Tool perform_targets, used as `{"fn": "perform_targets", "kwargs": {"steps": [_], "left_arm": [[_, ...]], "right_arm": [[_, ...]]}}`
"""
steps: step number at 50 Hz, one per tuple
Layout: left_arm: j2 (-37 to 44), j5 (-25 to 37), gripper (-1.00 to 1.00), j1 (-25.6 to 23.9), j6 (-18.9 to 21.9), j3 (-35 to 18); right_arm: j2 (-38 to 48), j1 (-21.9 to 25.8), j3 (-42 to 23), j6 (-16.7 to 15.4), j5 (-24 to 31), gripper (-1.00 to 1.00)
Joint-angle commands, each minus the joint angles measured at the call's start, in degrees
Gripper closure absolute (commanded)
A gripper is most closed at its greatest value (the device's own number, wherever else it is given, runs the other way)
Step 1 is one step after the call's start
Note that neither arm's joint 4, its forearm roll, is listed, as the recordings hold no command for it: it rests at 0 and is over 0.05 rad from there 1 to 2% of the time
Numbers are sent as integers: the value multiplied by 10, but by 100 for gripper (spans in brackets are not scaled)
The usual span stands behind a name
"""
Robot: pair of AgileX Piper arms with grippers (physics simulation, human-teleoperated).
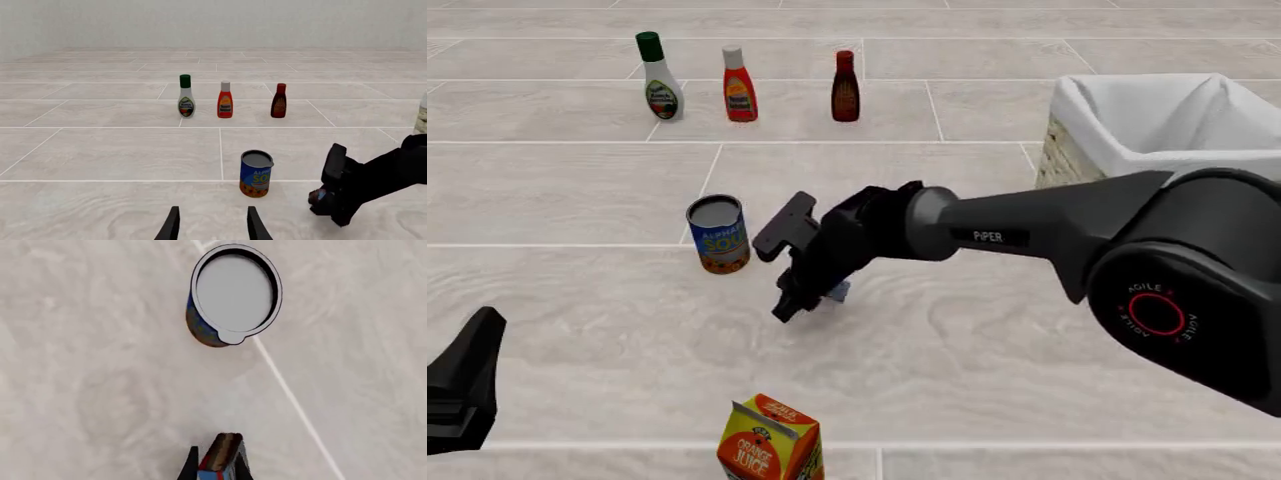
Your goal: Pick the chocolate pudding and place it in the basket.
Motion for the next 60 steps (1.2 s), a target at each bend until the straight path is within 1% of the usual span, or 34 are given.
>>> {"fn": "perform_targets", "kwargs": {"steps": [1,2,3,4,9,17,21,22,26,31,37,38,44,50,51,53,54,60], "left_arm": [[0,0,-100,0,0,0],[0,0,-100,0,0,0],[0,0,-100,0,0,0],[0,0,-100,0,0,0],[0,0,-100,0,0,0],[0,0,-100,0,0,0],[0,0,-100,0,0,0],[0,0,-100,0,0,0],[0,0,-100,0,0,0],[0,0,-100,0,0,0],[0,0,-100,0,0,0],[0,0,-100,0,0,0],[0,0,-100,0,0,0],[0,0,-100,0,0,0],[0,0,-100,0,0,0],[0,0,-100,0,0,0],[0,0,-100,0,0,0],[0,0,-100,0,0,0]], "right_arm": [[-9,-9,38,-23,-55,100],[-3,-30,27,-37,-62,100],[-3,-30,27,-37,-62,100],[2,-46,19,-48,-66,100],[-10,-52,20,-43,-78,100],[-36,-67,34,-54,-113,100],[-50,-67,40,-52,-121,100],[-61,-63,50,-54,-132,100],[-79,-68,59,-55,-146,100],[-99,-72,67,-52,-160,100],[-132,-84,75,-39,-187,100],[-142,-85,82,-40,-195,100],[-164,-93,88,-30,-209,100],[-191,-120,93,-9,-229,100],[-191,-120,93,-9,-229,100],[-198,-137,99,-13,-243,100],[-196,-142,95,-10,-238,100],[-246,-138,145,-5,-289,100]]}}
